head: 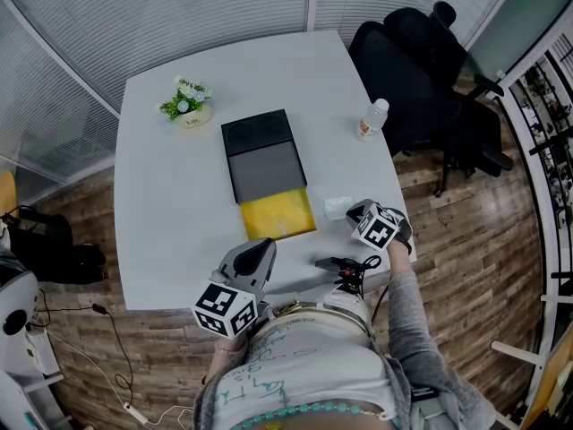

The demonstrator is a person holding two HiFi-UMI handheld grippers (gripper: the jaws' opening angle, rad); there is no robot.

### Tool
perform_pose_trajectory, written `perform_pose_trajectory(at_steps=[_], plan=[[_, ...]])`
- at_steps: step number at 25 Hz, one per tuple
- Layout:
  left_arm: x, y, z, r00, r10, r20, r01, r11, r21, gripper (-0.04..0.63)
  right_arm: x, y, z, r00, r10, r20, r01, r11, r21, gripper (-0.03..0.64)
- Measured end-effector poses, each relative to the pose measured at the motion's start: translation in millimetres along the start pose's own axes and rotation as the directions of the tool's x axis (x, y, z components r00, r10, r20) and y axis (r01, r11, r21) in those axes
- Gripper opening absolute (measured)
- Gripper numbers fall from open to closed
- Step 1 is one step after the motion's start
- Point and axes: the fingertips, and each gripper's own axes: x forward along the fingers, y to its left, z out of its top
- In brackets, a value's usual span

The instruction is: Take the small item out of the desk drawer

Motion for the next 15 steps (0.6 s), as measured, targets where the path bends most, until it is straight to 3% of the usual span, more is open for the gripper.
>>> perform_pose_trajectory(at_steps=[15], plan=[[0,9,-1,1.0,0.006,0.004,-0.005,1.0,-0.019,-0.003,-24,5,43,0.98,0.0,0.2,-0.009,0.999,0.045,0.003]])
